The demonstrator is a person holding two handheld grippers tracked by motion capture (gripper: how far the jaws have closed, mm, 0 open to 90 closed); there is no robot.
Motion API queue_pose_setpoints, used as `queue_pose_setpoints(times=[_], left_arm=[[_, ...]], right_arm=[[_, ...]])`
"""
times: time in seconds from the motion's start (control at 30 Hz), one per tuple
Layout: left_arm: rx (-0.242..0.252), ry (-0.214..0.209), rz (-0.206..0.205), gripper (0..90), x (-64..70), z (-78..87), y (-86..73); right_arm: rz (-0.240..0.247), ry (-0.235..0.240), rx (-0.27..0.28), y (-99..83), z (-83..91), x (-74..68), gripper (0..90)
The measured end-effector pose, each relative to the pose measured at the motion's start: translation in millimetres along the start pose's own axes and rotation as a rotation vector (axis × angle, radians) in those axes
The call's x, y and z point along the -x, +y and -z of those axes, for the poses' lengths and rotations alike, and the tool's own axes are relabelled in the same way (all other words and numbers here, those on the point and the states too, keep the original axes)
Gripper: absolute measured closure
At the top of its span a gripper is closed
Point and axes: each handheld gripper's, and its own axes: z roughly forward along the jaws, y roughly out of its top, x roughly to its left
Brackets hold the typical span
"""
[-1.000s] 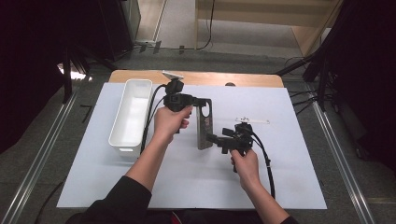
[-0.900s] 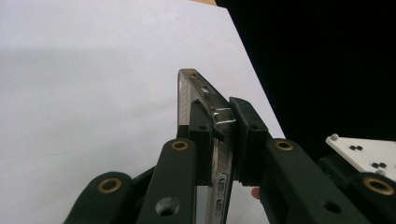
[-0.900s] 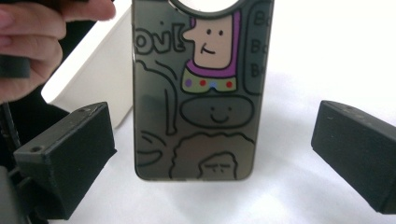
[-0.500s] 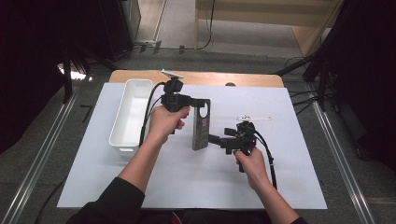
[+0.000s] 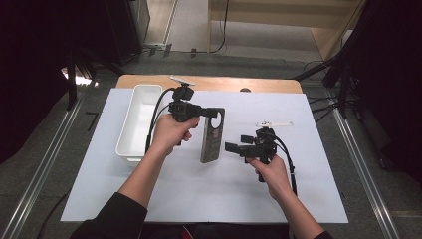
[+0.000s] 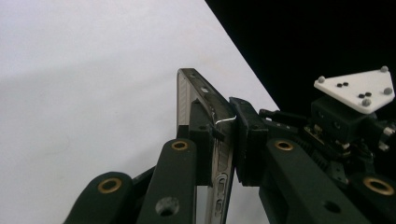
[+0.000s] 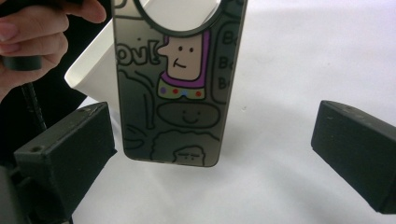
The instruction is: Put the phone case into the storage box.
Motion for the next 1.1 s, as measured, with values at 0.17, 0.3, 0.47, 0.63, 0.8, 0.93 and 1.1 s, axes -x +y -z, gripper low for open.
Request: queue_pose_setpoints(times=[0.17,0.3,0.47,0.63,0.8,0.93,1.1], left_arm=[[-0.011,-0.008,-0.015,79.7,0.0,3.1,-3.3],[-0.015,-0.03,-0.03,79.7,0.4,5.8,-6.2],[-0.023,-0.041,-0.07,79.7,4.7,7.3,-10.2],[-0.031,-0.058,-0.096,79.7,9.4,7.0,-14.6],[-0.036,-0.081,-0.118,79.7,12.9,5.6,-19.2],[-0.035,-0.102,-0.138,79.7,15.0,5.3,-22.7],[-0.036,-0.116,-0.153,79.6,15.9,6.9,-27.6]], right_arm=[[0.016,0.001,-0.002,2.4,2.4,0.4,0.0],[0.031,-0.004,-0.013,3.9,3.2,0.6,0.0],[0.041,0.0,-0.016,5.2,4.6,1.7,0.0],[0.051,0.002,-0.015,6.9,5.4,1.8,0.0],[0.062,0.004,-0.013,7.9,6.8,2.5,0.1],[0.065,0.007,-0.014,8.6,7.7,2.6,0.1],[0.074,0.01,-0.011,10.0,10.1,2.5,0.1]])
